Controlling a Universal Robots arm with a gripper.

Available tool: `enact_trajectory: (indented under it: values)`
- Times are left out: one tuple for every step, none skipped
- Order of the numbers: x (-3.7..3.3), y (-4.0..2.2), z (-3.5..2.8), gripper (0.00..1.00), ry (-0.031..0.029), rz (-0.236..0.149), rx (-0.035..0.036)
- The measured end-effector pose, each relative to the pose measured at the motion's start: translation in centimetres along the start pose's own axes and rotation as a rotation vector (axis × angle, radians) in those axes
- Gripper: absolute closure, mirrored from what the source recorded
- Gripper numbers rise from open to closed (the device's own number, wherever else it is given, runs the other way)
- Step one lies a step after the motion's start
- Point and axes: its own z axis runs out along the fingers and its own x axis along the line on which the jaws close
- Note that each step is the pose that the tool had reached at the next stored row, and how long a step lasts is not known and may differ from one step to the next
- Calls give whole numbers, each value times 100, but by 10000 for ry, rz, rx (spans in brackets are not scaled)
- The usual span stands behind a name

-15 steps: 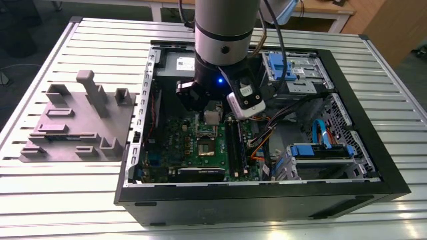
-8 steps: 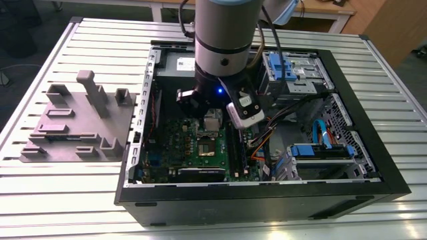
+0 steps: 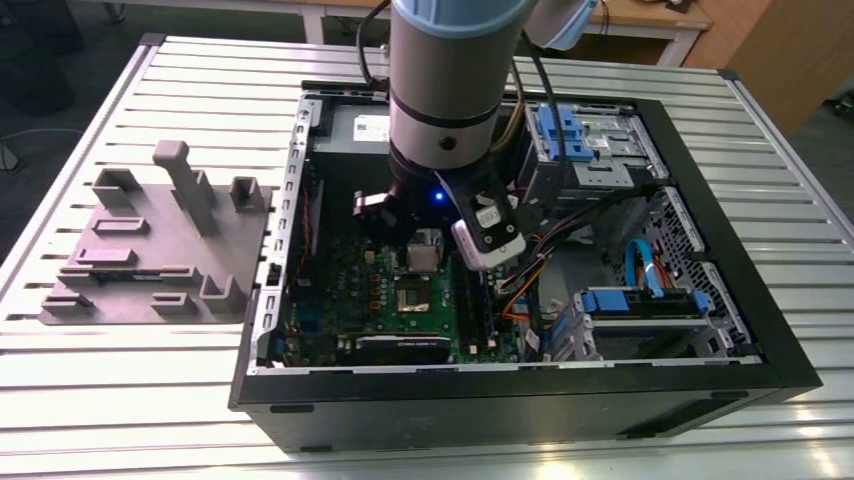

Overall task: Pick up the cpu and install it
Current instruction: 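Place the cpu into insertion slot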

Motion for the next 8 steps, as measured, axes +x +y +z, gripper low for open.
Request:
enact_trajectory:
  values:
    - [0,0,-1,53,2,0,3]
    - [0,0,-1,53,2,0,3]
    - [0,0,0,53,1,0,3]
    - [0,0,0,53,0,0,3]
    - [0,0,0,53,0,0,2]
    - [0,0,0,53,1,0,3]
    - [0,0,0,53,0,0,3]
    - [0,0,0,53,0,0,4]
